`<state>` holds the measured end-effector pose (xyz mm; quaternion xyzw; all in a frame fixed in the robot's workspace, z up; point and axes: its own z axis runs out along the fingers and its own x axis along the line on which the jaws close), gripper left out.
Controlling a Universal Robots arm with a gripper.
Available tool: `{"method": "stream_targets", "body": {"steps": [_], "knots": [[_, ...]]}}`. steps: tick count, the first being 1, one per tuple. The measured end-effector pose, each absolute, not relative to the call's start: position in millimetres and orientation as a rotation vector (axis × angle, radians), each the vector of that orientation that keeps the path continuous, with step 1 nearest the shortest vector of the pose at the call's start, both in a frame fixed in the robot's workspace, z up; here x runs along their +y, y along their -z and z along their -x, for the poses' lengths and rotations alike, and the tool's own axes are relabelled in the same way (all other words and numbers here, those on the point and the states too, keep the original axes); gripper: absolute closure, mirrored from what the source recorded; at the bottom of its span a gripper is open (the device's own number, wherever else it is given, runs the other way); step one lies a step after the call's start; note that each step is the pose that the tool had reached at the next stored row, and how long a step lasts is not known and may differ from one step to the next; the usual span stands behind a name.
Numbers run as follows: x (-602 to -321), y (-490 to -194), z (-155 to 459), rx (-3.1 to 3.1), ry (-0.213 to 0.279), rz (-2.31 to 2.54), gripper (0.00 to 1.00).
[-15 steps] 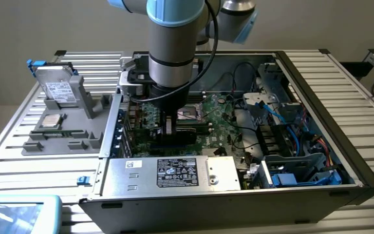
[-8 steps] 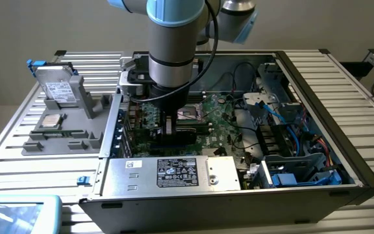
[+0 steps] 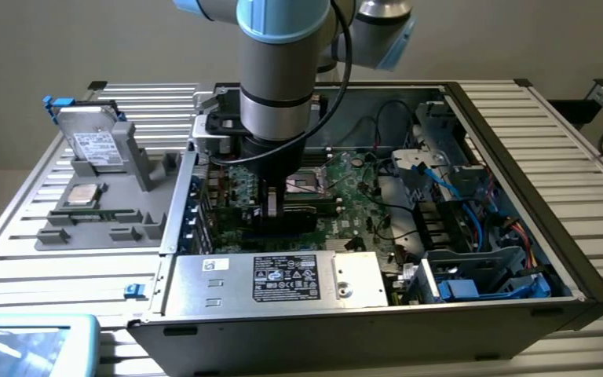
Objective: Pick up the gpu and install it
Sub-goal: 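Insert the gpu into the slot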
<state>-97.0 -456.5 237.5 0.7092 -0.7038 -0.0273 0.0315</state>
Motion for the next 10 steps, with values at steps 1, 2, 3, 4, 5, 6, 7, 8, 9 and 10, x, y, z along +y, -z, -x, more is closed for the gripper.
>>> {"method": "stream_targets", "body": {"steps": [1,2,3,4,5,6,7,8,9,10], "knots": [[-456.5,-237.4,97.1,-2.168,0.084,-2.184,0.72],[-456.5,-237.2,97.2,-2.168,0.084,-2.184,0.72],[-456.5,-237.2,97.2,-2.168,0.084,-2.184,0.72],[-456.5,-237.1,97.3,-2.168,0.084,-2.184,0.72],[-456.5,-237.1,97.3,-2.169,0.084,-2.183,0.72],[-456.5,-237.0,97.3,-2.169,0.084,-2.183,0.72],[-456.5,-237.0,97.3,-2.169,0.084,-2.183,0.72],[-456.5,-237.0,97.1,-2.17,0.084,-2.182,0.72],[-456.5,-237.0,96.6,-2.17,0.084,-2.182,0.72],[-456.5,-236.9,96.4,-2.171,0.085,-2.181,0.72]]}}
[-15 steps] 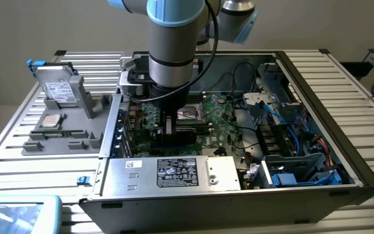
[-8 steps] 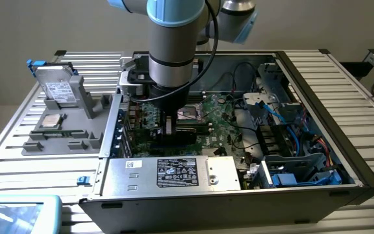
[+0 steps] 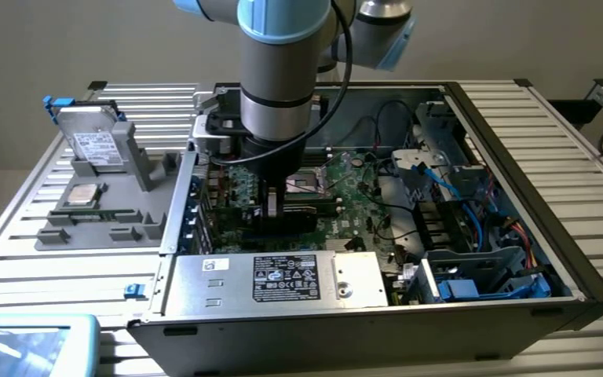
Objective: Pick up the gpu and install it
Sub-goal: 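Insert the gpu into the slot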
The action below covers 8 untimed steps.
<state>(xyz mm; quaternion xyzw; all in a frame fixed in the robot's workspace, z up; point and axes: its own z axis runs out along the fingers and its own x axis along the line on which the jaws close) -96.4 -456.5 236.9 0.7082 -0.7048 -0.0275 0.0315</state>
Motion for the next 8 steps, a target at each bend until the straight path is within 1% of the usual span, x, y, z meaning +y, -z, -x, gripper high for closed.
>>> {"method": "stream_targets", "body": {"steps": [8], "knots": [[-456.5,-236.8,96.2,-2.171,0.084,-2.181,0.72]]}}
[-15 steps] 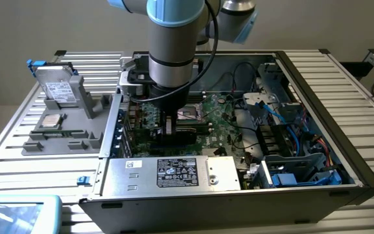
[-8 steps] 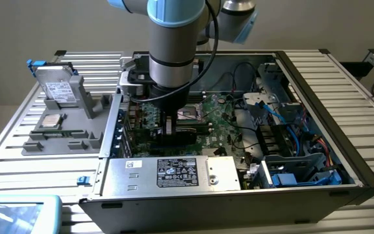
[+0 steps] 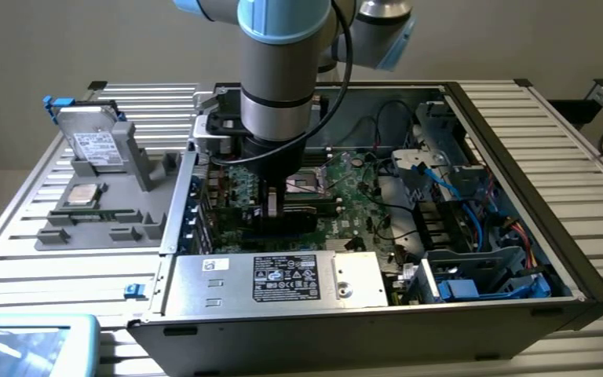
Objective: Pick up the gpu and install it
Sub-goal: 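Insert the gpu into the slot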
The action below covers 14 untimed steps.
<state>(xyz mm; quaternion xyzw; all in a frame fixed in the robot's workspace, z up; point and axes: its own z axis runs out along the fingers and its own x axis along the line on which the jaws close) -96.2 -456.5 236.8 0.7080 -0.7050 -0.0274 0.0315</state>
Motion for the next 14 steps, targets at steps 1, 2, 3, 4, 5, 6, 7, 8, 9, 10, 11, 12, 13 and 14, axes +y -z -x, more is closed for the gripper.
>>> {"method": "stream_targets", "body": {"steps": [1,2,3,4,5,6,7,8,9,10,11,12,13,14], "knots": [[-456.5,-236.7,96.2,-2.171,0.084,-2.181,0.72],[-456.5,-236.6,96.2,-2.171,0.084,-2.181,0.72],[-456.5,-236.6,96.2,-2.172,0.084,-2.181,0.72],[-456.5,-236.5,96.2,-2.172,0.084,-2.181,0.72],[-456.5,-236.5,96.2,-2.172,0.084,-2.181,0.72],[-456.5,-236.5,96.2,-2.172,0.084,-2.181,0.72],[-456.5,-236.5,96.2,-2.172,0.084,-2.181,0.72],[-456.5,-236.5,96.2,-2.172,0.084,-2.181,0.72],[-456.5,-236.4,96.2,-2.172,0.084,-2.181,0.72],[-456.5,-236.3,96.2,-2.172,0.084,-2.181,0.72],[-456.5,-236.3,96.3,-2.172,0.084,-2.181,0.72],[-456.5,-236.3,96.2,-2.171,0.084,-2.181,0.72],[-456.5,-236.2,96.3,-2.172,0.084,-2.181,0.72],[-456.5,-236.2,96.3,-2.172,0.084,-2.181,0.72]]}}
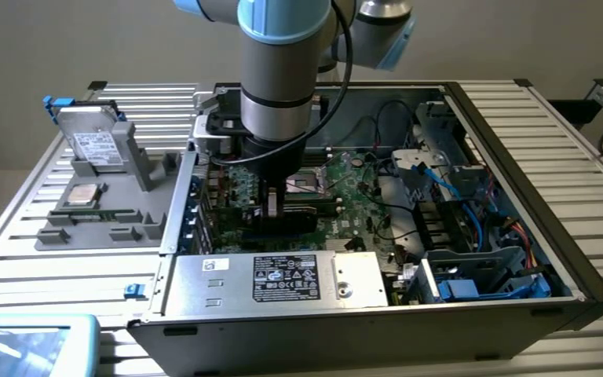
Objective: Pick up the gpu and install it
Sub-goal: 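Insert the gpu into the slot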
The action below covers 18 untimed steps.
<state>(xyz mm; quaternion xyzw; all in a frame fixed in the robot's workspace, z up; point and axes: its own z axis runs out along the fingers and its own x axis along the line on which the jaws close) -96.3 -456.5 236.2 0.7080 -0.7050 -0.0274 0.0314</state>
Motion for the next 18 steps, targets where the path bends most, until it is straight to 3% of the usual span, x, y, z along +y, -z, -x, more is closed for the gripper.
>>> {"method": "stream_targets", "body": {"steps": [9,14,18], "knots": [[-456.4,-236.1,96.3,-2.172,0.085,-2.181,0.72],[-456.5,-237.4,96.4,-2.172,0.084,-2.181,0.59],[-456.5,-244.3,96.2,-2.173,0.081,-2.183,0.59]]}}
